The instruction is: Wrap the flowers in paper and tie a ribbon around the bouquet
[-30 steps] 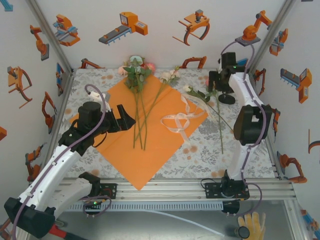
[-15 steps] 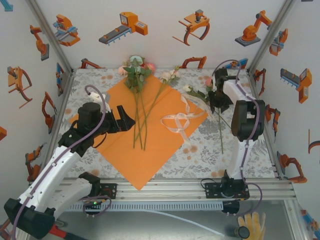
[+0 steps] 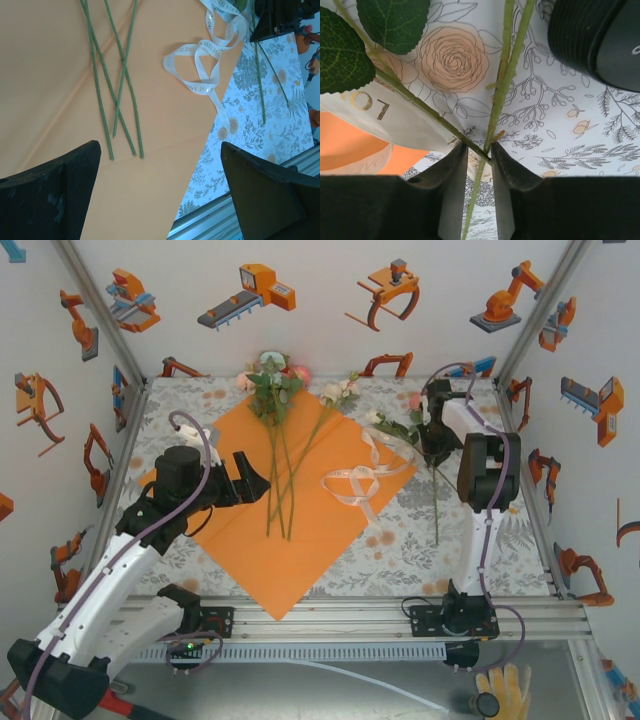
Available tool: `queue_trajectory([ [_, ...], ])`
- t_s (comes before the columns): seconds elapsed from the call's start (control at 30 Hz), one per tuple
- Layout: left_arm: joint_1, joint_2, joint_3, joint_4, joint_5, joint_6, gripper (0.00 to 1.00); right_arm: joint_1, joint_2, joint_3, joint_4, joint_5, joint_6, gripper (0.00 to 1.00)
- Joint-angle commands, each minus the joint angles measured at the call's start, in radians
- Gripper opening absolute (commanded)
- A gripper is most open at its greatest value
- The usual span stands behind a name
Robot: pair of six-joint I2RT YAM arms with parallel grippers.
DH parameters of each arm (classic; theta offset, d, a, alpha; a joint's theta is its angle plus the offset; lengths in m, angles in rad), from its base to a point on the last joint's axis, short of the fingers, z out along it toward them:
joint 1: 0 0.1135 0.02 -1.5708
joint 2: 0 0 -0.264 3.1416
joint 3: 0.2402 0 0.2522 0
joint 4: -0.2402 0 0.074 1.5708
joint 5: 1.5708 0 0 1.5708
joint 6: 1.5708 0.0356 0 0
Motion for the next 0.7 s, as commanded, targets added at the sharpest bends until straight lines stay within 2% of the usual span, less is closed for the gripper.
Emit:
queue_trajectory([
  [0.0,-0.006,-0.015,-0.01,-0.004,-0.015,0.009,0.97,-0.013,0.041,0.025,-0.028,0.004,-0.025,0.28],
  [0.07,-0.006,-0.012,-0.008,-0.002,-0.012,0.007,0.97,-0.013,0.045,0.032,-0.033,0.002,-0.035,0.27],
  [0.2,-0.006,-0.004,-0.01,0.006,-0.01,-0.002,0.97,-0.014,0.029,0.048,-0.036,-0.013,-0.042,0.16],
  [0.33,-0.007,0.001,-0.008,0.012,-0.004,-0.005,0.97,-0.016,0.022,0.064,-0.037,-0.018,-0.042,0.0],
  [0.67,-0.01,0.005,-0.006,0.016,-0.005,-0.006,0.97,-0.016,-0.195,0.005,0.01,-0.001,-0.024,0.0],
])
